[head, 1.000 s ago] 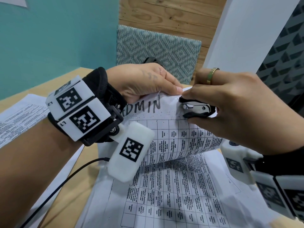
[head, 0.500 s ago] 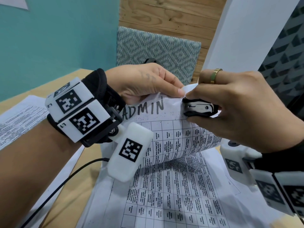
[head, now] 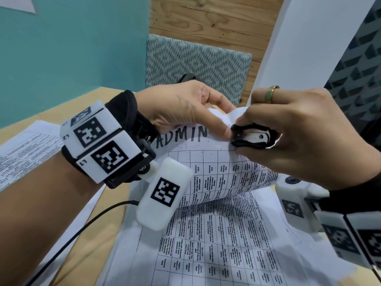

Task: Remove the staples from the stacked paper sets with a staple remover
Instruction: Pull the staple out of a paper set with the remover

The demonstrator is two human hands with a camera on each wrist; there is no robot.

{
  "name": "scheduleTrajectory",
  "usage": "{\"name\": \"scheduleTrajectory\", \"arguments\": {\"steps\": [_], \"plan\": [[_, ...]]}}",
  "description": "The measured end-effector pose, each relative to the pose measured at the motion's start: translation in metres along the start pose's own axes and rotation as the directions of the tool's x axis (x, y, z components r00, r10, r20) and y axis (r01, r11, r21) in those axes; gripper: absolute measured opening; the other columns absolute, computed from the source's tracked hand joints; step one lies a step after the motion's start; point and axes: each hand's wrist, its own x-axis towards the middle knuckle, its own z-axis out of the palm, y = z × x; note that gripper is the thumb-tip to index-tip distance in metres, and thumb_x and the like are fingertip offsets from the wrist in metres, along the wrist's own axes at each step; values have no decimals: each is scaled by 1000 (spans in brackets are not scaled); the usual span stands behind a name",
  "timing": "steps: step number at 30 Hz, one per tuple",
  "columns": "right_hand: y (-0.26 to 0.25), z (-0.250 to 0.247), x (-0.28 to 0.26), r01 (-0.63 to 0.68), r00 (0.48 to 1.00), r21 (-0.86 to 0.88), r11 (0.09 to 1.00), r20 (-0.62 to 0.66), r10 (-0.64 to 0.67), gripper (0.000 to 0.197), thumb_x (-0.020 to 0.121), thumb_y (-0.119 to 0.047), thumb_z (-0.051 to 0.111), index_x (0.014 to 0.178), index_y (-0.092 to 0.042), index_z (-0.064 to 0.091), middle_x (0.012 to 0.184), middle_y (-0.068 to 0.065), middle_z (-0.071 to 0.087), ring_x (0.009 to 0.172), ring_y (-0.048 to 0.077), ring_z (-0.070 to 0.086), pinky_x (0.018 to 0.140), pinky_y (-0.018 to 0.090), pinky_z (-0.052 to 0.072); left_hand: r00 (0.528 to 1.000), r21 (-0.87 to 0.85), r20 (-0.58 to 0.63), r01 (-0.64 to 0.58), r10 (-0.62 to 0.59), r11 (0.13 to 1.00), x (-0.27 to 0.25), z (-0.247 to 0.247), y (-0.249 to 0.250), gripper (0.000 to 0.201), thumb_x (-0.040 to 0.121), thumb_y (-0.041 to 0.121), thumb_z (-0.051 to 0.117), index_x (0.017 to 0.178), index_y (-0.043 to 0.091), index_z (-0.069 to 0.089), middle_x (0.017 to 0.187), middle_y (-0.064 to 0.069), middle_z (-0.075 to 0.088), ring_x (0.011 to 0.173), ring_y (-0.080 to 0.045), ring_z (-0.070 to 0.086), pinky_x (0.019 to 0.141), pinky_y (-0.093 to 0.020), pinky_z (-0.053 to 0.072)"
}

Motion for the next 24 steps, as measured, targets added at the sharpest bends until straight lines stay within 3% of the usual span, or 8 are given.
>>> {"name": "scheduleTrajectory", "arguments": {"steps": [3, 7, 13, 21, 24], "plan": [[4, -4, 0, -35, 999, 79, 996, 25, 33, 22, 64, -27, 73, 73, -8, 68, 67, 1, 55, 53, 26, 51, 49, 30, 40, 1000, -28, -22, 6, -6, 1000, 0, 2, 0, 35, 57, 1, 76, 89, 12, 66, 79, -4, 68, 68, -8, 63, 65, -14, 50], [9, -12, -2, -91, 996, 159, 983, 30, 87, 34, 60, -33, 76, 79, -7, 67, 70, -1, 51, 60, 16, 45, 55, 31, 39, 999, -79, -38, 25, -28, 997, 0, 1, 1, 44, 57, -7, 75, 97, 9, 66, 88, -14, 70, 72, -17, 66, 67, -20, 55], [12, -20, -5, -101, 995, 161, 982, -4, 103, 35, 60, -31, 77, 82, -6, 69, 71, 3, 55, 62, 17, 47, 56, 34, 41, 1000, -118, -17, 23, -25, 993, -2, 2, 4, 39, 67, -6, 72, 103, 6, 64, 90, -15, 71, 73, -19, 68, 65, -24, 56], [4, -16, -2, -36, 999, 121, 992, -36, 41, 29, 63, -29, 76, 77, -4, 68, 68, 6, 52, 57, 21, 44, 54, 32, 38, 994, -126, -106, 16, -29, 992, 0, 7, 6, 41, 57, 7, 70, 97, 3, 65, 83, -7, 71, 73, -12, 66, 70, -17, 54], [2, -14, -2, -41, 999, 82, 996, -27, 43, 25, 64, -25, 75, 75, -3, 68, 68, 5, 51, 55, 24, 46, 53, 30, 36, 988, -111, -146, 23, -40, 994, 1, 7, 5, 43, 55, 8, 71, 97, 2, 66, 83, -7, 71, 74, -14, 65, 74, -19, 54]]}}
